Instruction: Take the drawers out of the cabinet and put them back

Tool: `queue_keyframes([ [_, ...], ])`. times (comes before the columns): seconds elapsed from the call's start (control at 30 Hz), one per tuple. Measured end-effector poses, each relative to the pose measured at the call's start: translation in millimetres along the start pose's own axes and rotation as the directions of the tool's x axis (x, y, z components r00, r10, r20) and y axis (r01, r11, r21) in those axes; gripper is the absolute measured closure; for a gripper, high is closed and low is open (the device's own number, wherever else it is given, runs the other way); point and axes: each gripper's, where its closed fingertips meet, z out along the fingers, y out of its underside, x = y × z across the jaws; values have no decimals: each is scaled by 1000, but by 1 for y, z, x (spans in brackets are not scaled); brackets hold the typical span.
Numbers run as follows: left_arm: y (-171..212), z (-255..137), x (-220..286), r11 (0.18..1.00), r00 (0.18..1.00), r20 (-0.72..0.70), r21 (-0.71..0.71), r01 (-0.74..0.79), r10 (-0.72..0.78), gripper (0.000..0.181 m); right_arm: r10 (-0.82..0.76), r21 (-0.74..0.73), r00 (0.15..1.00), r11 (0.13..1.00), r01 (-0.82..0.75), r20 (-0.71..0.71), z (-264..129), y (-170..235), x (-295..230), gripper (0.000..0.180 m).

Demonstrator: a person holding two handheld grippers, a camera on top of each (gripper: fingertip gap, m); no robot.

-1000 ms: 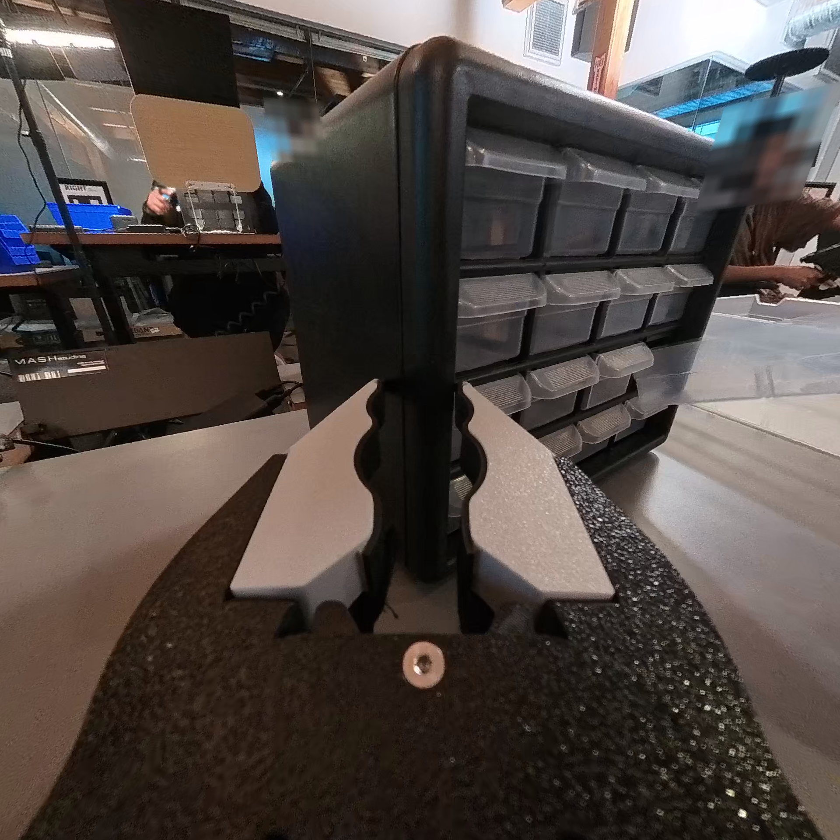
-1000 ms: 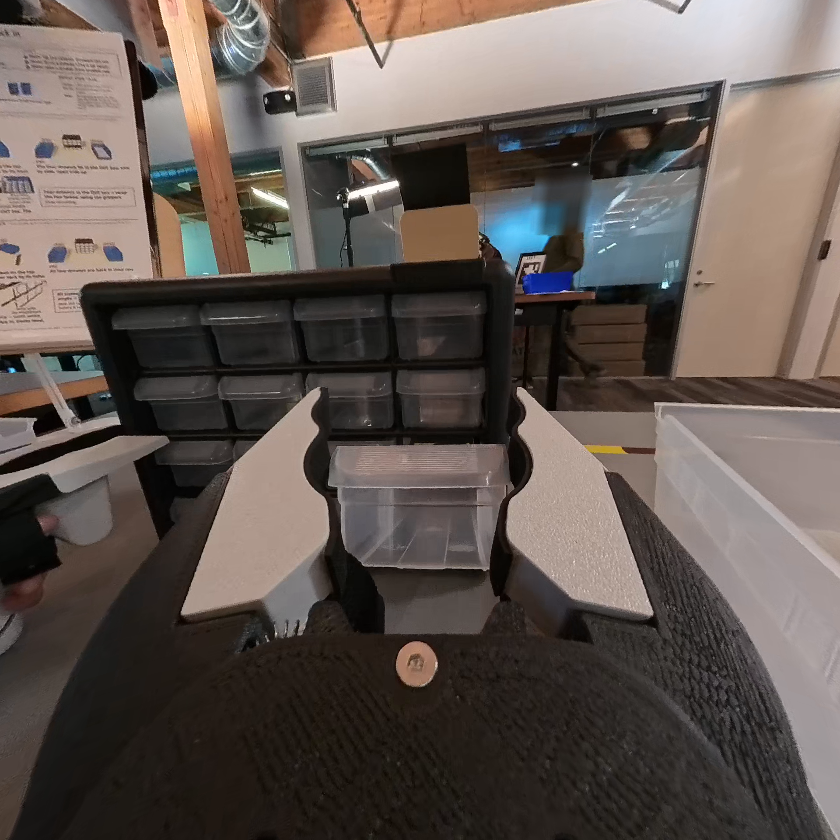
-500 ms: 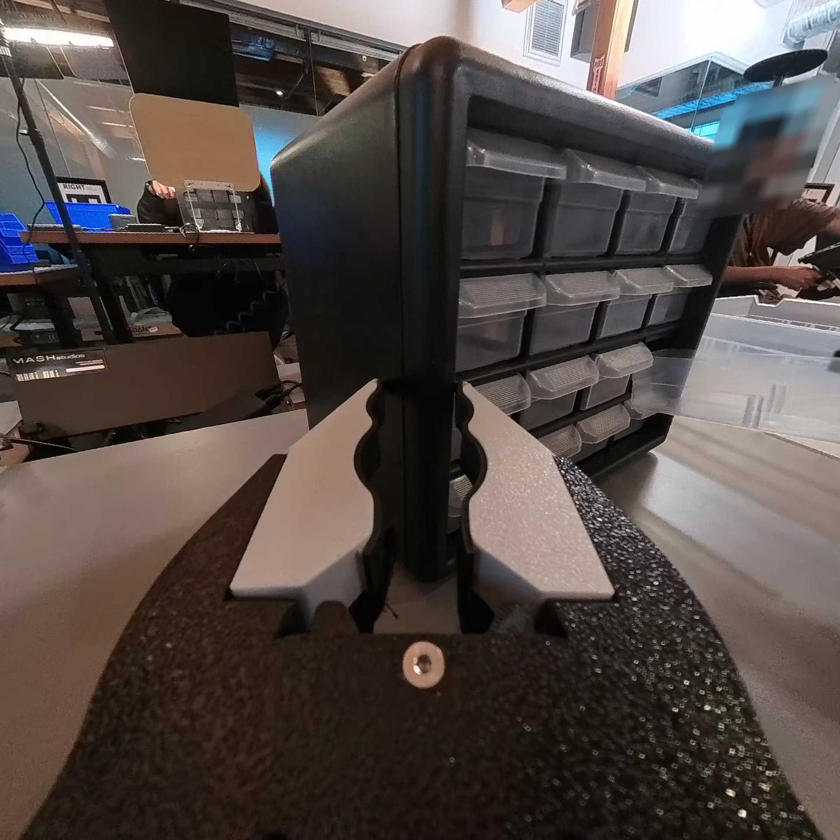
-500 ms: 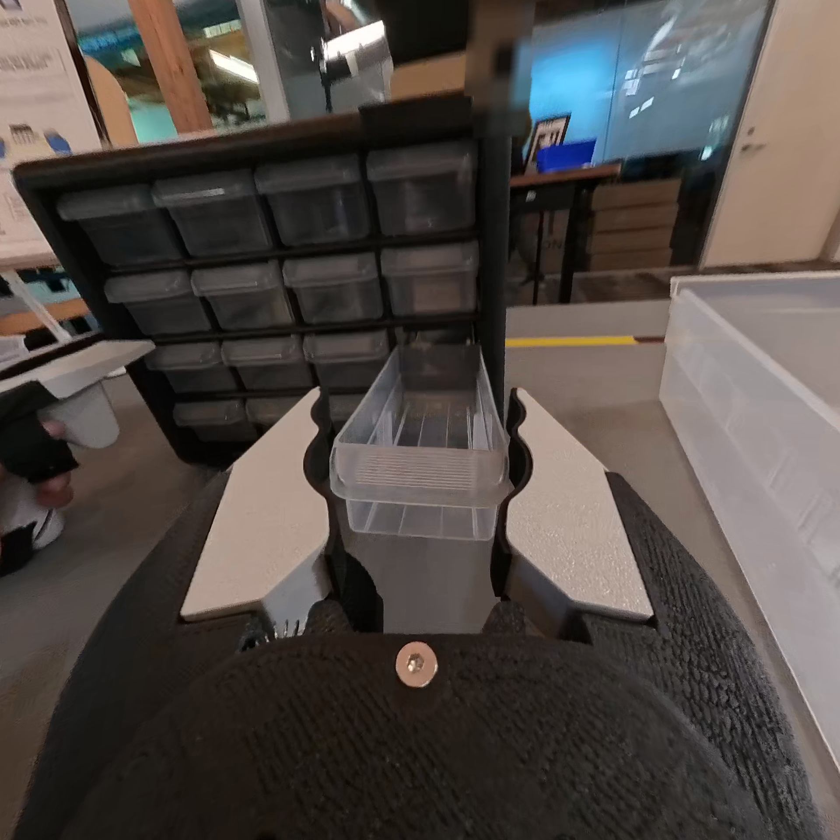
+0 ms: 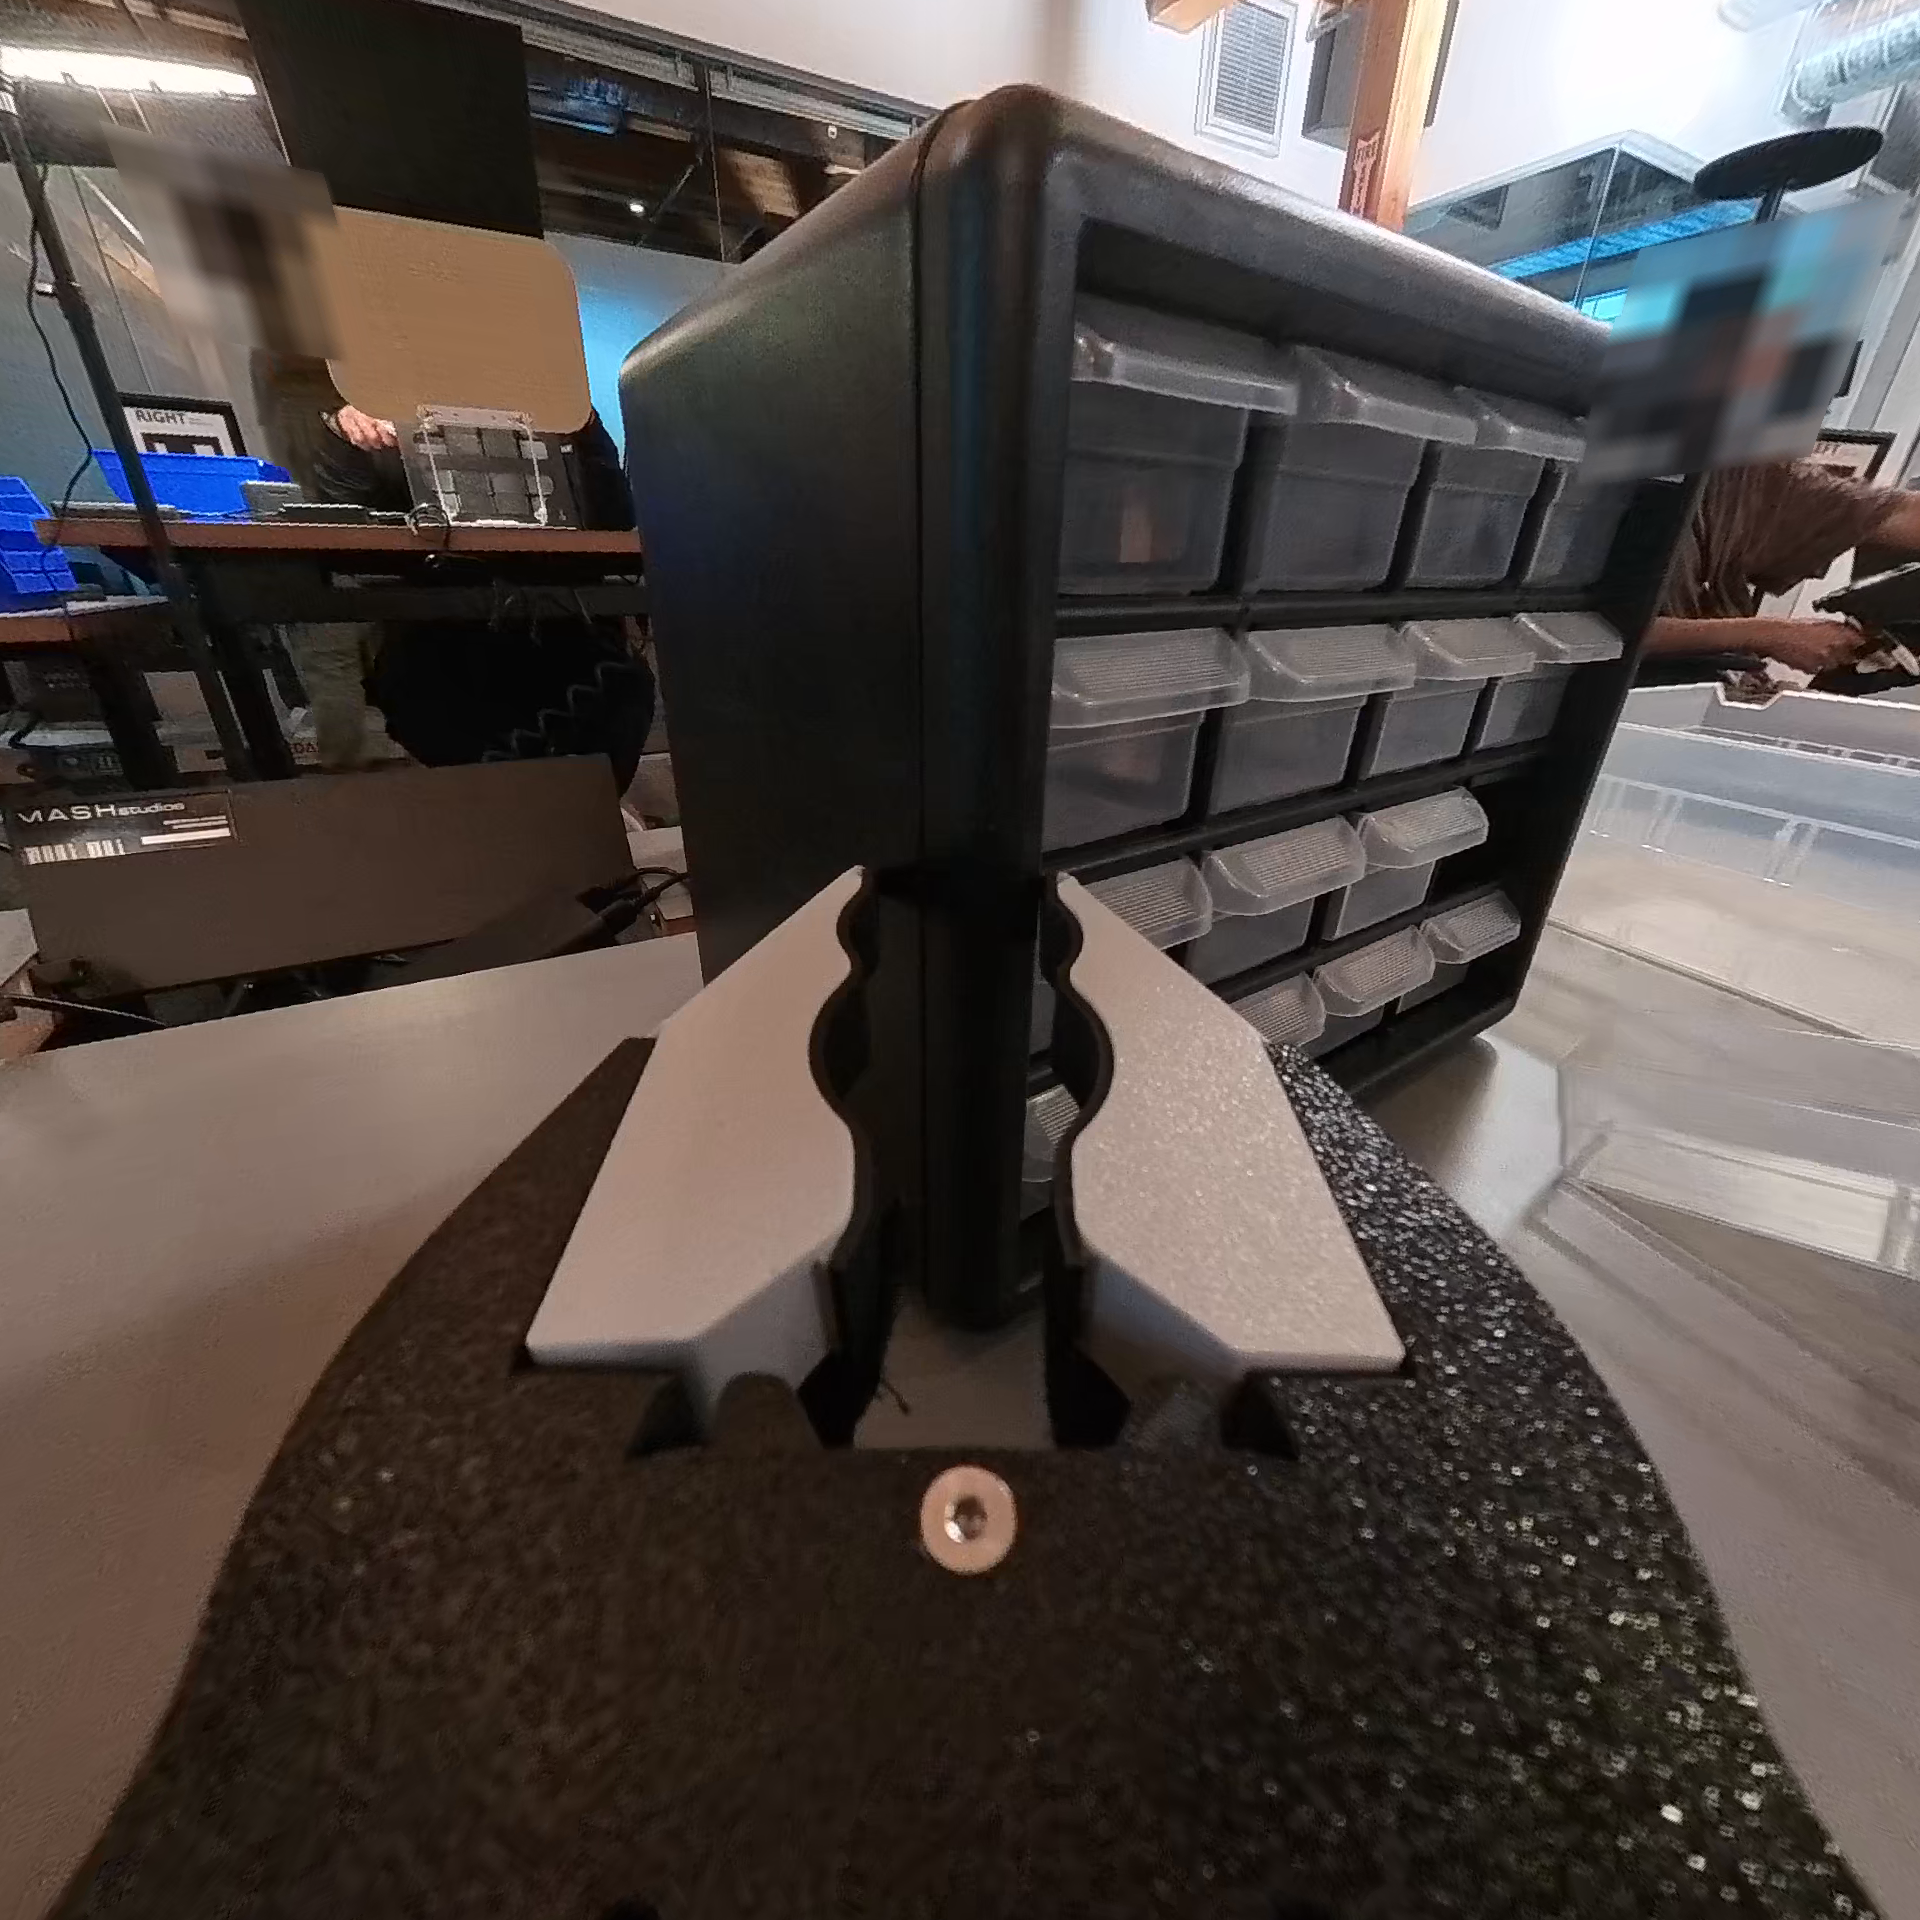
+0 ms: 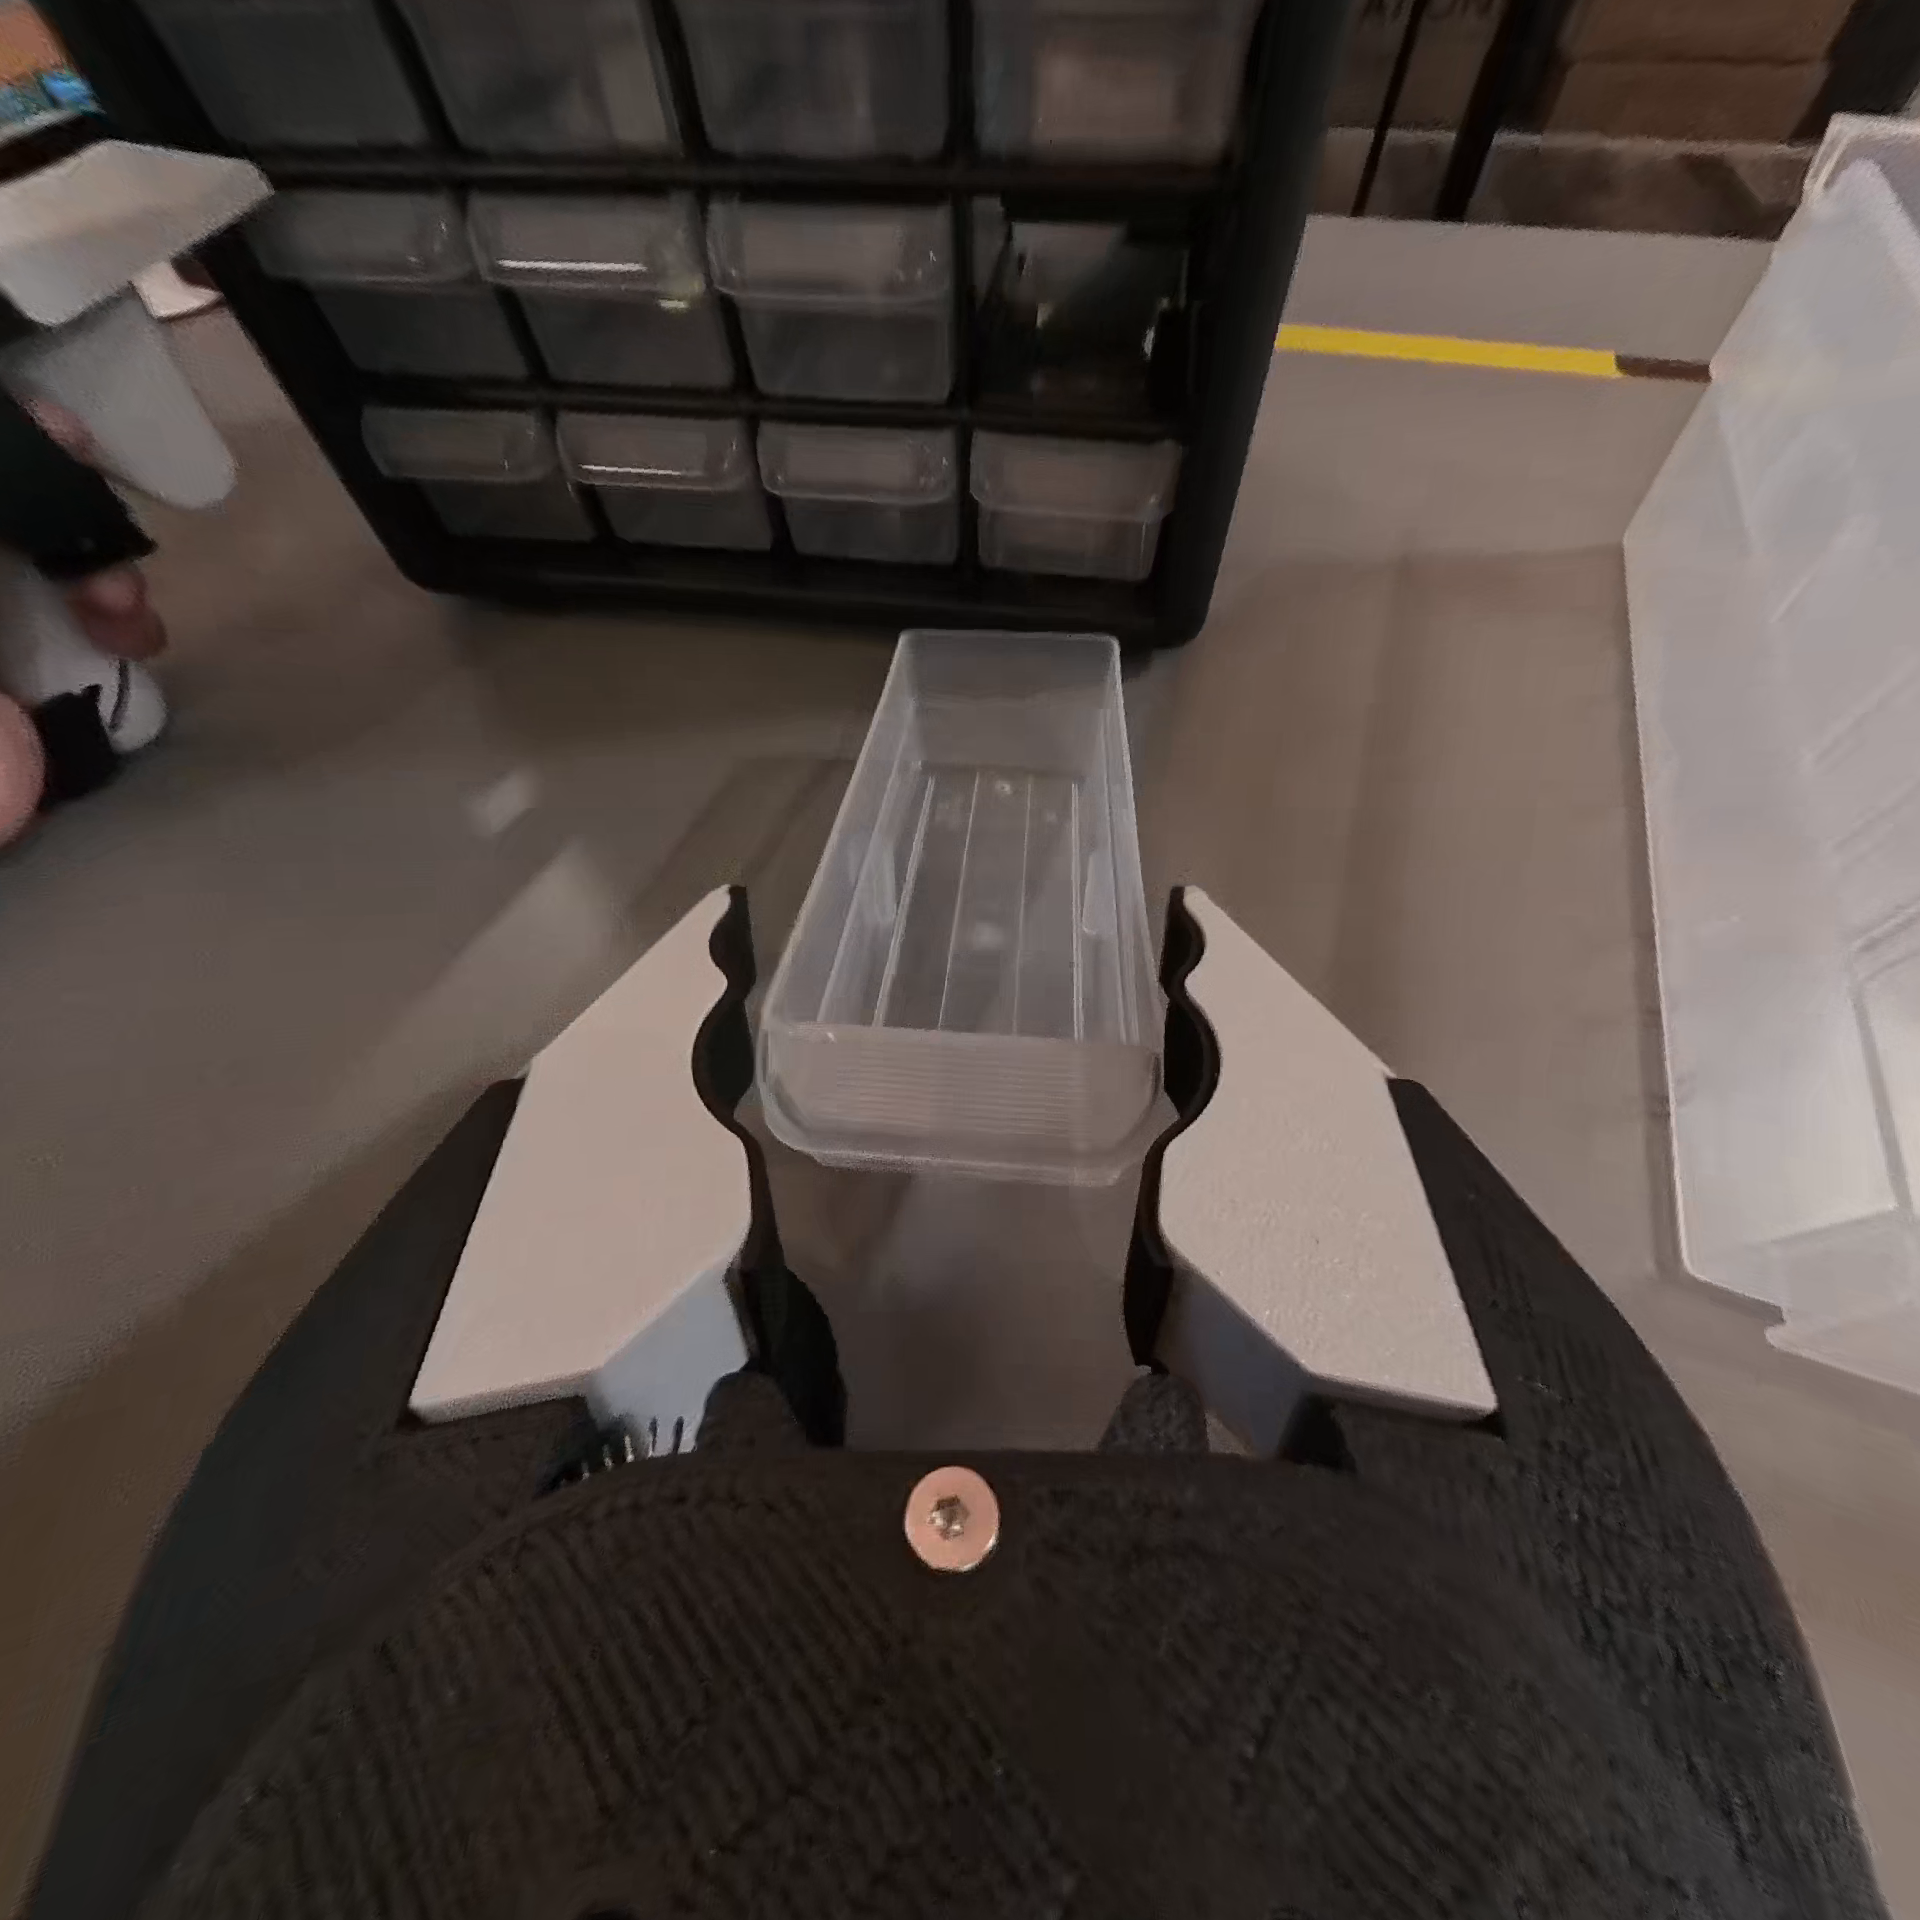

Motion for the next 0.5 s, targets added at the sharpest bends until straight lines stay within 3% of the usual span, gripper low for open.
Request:
queue_keyframes([
  [0.13, 0, 0, 0, 1000, 1000, -1, 0, 2, -2, 152, -214, 32, 969, 977, 212, 122, -17, -10, -25, 84],
  [0.23, 0, 0, 0, 1000, 1000, -2, 0, 4, -4, 152, -465, -43, 856, 873, 485, 225, -31, 2, -34, 84],
  [0.3, 0, 0, 0, 1000, 1000, -3, 0, 5, -5, 152, -639, -98, 713, 721, 686, 289, -41, 17, -32, 95],
  [0.37, 0, 0, 0, 1000, 1000, -3, 0, 6, -6, 152, -778, -149, 534, 516, 843, 331, -47, 32, -25, 106],
  [0.43, 0, 0, 0, 1000, 1000, -4, 1, 7, -7, 152, -865, -159, 365, 329, 931, 345, -44, 42, -19, 125],
  [0.5, 0, 0, 0, 1000, 1000, -4, 1, 7, -7, 152, -898, -193, 263, 206, 959, 353, -38, 50, -11, 146],
])
